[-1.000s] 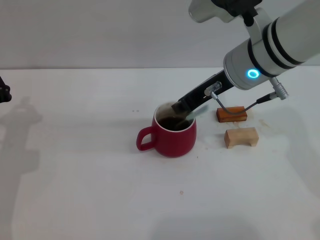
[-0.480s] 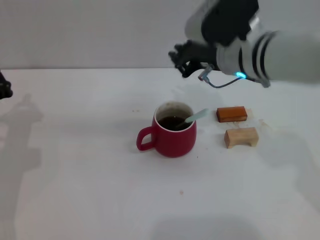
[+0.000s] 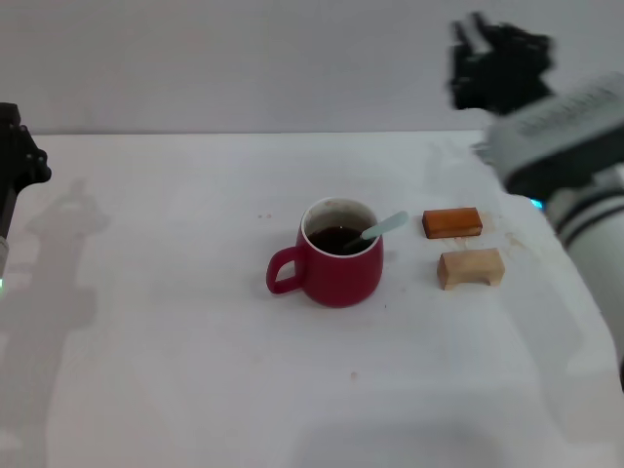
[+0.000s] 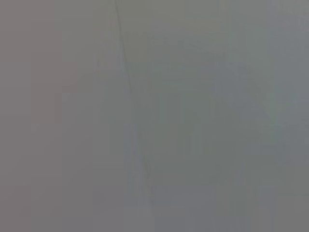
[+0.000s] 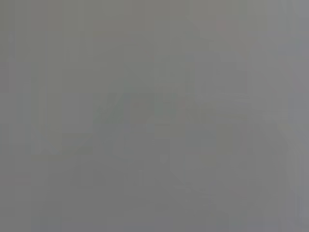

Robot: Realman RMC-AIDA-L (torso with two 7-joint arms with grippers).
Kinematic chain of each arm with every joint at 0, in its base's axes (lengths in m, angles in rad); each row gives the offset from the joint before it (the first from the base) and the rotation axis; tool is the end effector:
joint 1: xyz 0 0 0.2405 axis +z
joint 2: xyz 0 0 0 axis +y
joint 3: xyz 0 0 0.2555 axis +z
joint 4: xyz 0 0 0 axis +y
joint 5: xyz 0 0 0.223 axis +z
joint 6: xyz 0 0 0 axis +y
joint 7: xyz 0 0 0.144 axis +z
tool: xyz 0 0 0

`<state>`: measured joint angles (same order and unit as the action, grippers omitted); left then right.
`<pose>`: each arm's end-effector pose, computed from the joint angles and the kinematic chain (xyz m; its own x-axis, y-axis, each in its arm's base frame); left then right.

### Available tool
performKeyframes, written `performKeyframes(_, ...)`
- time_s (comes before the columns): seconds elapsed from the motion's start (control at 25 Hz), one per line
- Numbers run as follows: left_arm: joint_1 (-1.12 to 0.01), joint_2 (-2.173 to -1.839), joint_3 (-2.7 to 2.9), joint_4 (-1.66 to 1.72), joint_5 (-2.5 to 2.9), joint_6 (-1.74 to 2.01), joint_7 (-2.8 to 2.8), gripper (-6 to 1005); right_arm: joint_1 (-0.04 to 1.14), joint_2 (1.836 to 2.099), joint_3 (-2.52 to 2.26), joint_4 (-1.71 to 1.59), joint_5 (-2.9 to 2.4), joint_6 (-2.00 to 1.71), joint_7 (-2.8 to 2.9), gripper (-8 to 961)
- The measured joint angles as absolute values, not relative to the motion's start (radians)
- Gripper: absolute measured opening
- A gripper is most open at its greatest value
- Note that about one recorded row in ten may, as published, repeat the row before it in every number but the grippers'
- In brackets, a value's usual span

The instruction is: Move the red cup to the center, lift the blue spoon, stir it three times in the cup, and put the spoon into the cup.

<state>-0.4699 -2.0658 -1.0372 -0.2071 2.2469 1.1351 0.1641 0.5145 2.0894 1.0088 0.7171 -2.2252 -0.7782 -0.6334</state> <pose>-0.3351 0.3618 0.0104 0.8379 -0.1095 0.5347 0.5424 0.0576 -0.8382 0.1881 0.4085 -0.0493 0.8783 0.1996 -0.4345 -0.4014 -0.1860 -0.8968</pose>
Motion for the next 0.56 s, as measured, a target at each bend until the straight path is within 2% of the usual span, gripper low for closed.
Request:
performKeyframes(0.2,-0.467,-2.065,-1.022,-0.207,2.248,1.142,0.167,1,0.44,2.081,0.944,0.568,-2.111,-1.074,-0.41,146)
performKeyframes(0.28,-0.466,-2.065,-1.022,-0.204,2.249,1.143,0.171,1,0.389,2.076,0.949,0.465,-2.113,-1.23,-0.159,146)
performKeyframes(0.4,-0.462,-2.066,-1.024,-0.202,2.249,1.142,0.171,1,0.378,2.069,0.949,0.384,-2.117,-1.309,-0.013,146)
performKeyframes(0.48,-0.455,-2.066,-1.028,-0.208,2.245,1.143,0.17,1,0.377,2.051,0.935,0.26,-2.182,-1.386,0.13,146)
performKeyframes(0.56,-0.438,-2.066,-1.032,-0.227,2.242,1.156,0.155,1,0.377,2.045,0.934,0.232,-2.207,-1.401,0.164,146)
